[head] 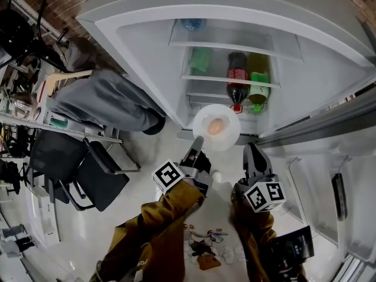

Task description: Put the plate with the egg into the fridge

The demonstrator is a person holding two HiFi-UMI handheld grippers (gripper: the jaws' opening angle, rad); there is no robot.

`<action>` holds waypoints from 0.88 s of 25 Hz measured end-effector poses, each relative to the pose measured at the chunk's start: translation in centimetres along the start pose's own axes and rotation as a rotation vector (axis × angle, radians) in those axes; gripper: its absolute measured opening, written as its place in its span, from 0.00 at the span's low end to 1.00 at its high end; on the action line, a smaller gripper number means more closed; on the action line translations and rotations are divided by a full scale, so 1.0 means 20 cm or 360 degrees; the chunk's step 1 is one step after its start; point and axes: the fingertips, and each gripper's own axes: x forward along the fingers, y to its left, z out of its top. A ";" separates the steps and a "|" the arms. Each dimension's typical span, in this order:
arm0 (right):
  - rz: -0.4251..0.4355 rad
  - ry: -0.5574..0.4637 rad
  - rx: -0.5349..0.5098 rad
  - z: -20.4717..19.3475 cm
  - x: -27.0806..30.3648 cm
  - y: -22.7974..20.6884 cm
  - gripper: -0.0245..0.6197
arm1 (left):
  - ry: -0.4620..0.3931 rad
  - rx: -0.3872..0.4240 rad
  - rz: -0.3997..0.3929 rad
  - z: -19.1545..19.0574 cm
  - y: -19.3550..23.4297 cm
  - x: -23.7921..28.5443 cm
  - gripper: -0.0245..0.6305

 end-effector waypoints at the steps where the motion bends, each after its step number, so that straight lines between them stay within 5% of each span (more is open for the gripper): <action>1: 0.0004 -0.0001 0.0001 0.00 0.01 0.00 0.05 | -0.0008 0.0002 -0.0001 0.01 0.00 0.01 0.07; 22: 0.0047 0.0008 -0.0021 0.01 0.15 0.03 0.05 | -0.0103 -0.0045 0.0028 0.11 0.01 0.17 0.07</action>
